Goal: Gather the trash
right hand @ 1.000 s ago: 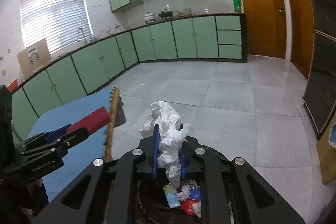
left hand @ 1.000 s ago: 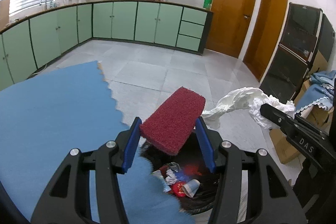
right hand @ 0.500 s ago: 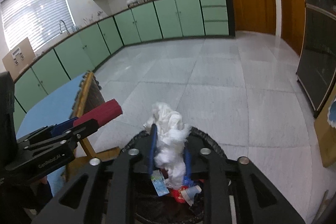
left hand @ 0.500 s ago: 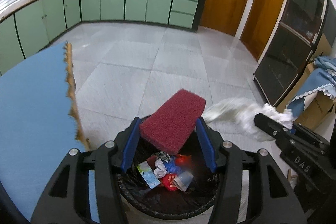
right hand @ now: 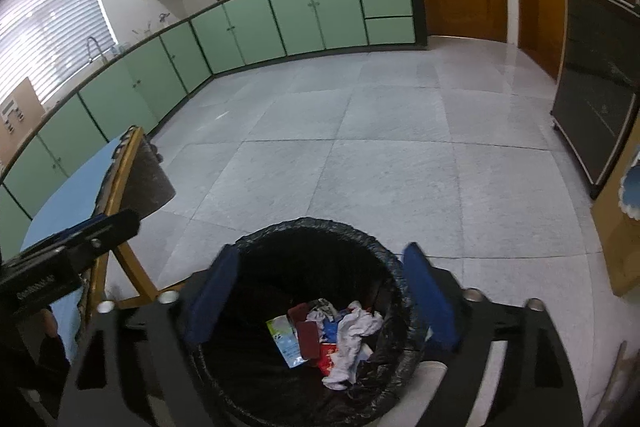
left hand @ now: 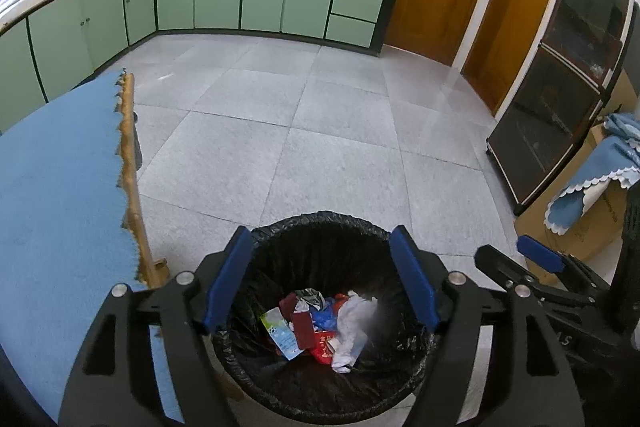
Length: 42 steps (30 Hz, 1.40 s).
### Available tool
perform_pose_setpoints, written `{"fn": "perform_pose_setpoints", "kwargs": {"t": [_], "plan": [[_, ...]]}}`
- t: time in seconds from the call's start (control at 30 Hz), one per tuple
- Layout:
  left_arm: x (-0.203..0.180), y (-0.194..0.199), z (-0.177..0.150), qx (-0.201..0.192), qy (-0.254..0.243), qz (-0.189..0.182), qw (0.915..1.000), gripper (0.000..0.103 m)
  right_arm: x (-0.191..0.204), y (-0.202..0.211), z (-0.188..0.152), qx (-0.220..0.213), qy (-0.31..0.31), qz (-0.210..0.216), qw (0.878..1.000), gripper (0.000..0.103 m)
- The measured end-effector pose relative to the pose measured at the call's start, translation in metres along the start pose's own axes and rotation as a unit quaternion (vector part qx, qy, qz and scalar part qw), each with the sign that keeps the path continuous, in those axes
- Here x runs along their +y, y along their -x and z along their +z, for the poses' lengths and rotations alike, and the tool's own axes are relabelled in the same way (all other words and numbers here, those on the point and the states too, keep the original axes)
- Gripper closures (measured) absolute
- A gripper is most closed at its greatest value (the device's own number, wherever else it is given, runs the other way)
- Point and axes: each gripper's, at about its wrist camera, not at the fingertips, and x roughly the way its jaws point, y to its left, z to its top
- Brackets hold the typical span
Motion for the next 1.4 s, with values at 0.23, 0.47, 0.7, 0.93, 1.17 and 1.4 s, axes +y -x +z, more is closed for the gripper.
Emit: {"fn": "perform_pose_setpoints", "kwargs": {"t": [0.23, 0.47, 0.7, 0.93, 1.17, 1.4], "plan": [[0.014, 0.037, 0.003, -0.029, 0.009, -0.003, 0.9995, 0.020, 0.002, 0.031, 0.006, -0.021, -0.008, 0.003, 1.000, 0.006], [0.024, 0.086, 0.000, -0.061, 0.016, 0.004, 0.9980, 0.014, 0.022, 0.067, 0.009, -0.038, 0.014, 0.032, 0.999, 0.006], [0.030, 0.136, -0.012, -0.086, 0.024, 0.012, 0.9959, 0.012, 0.049, 0.108, 0.005, -0.048, 0.037, 0.057, 0.997, 0.006], [0.031, 0.173, -0.030, -0.101, 0.030, 0.024, 0.9942, 0.011, 0.069, 0.143, -0.009, -0.052, 0.053, 0.073, 0.995, 0.006], [0.031, 0.200, -0.047, -0.109, 0.026, 0.034, 0.9931, 0.011, 0.079, 0.173, -0.021, -0.063, 0.069, 0.083, 0.992, 0.006], [0.030, 0.223, -0.059, -0.125, 0.015, 0.039, 0.9913, 0.011, 0.085, 0.198, -0.026, -0.077, 0.079, 0.095, 0.989, 0.006]]}}
